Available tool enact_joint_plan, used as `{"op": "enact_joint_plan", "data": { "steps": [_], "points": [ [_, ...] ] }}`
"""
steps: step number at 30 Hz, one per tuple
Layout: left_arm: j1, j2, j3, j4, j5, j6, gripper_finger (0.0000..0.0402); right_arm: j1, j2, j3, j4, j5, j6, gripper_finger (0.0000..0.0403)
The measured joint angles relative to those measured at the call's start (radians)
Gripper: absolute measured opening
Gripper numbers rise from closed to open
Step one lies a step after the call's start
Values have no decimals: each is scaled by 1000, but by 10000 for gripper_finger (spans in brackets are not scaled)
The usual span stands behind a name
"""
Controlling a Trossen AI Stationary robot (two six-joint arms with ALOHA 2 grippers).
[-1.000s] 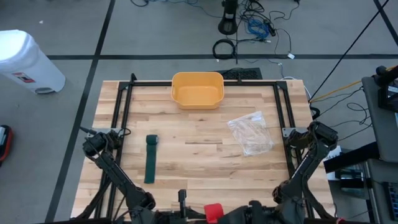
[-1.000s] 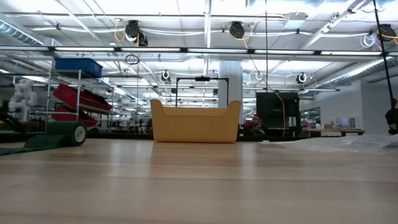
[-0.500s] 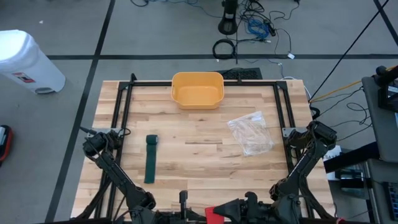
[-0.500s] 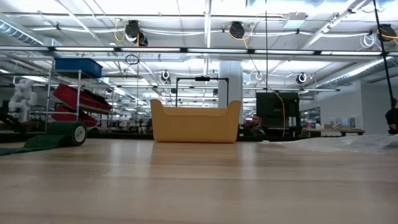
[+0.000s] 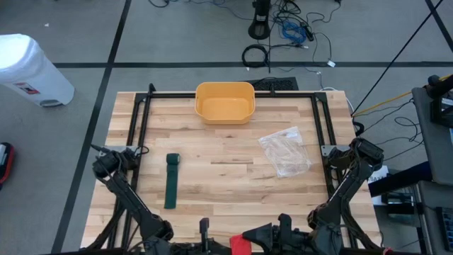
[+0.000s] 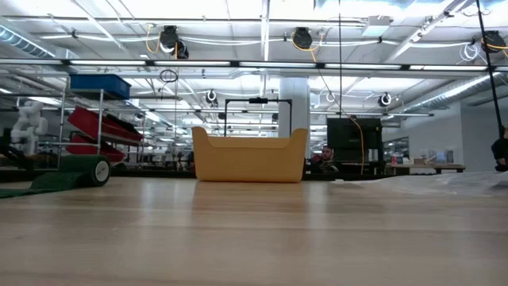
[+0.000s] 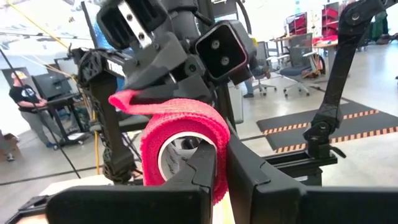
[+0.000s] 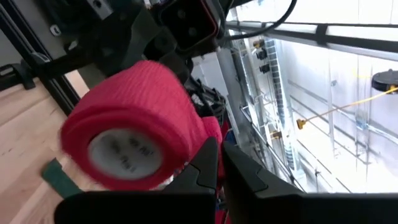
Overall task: Roll bandage
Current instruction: Roll the red bandage
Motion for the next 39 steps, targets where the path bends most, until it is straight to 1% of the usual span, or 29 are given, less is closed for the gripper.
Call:
{"op": "enact_joint_plan", "data": {
  "steps": [9,15,21,25,28,34,39],
  "points": [
    [-11,-1,0,7,-10,8,26,6,0,0,-2,7,64,6],
    [-10,-1,0,7,-9,6,26,4,0,0,2,7,68,9],
    [-6,-1,0,7,4,5,26,-8,0,2,7,16,100,47],
    [-7,-1,0,5,35,0,26,-17,-1,23,3,16,139,75],
    [-6,-1,0,4,39,-2,26,-16,-2,33,1,19,146,89],
    [-5,-1,0,3,38,-1,26,11,-2,36,27,54,85,95],
    [-5,-1,0,0,33,-1,26,68,-2,36,77,-8,67,94]
  ]
}}
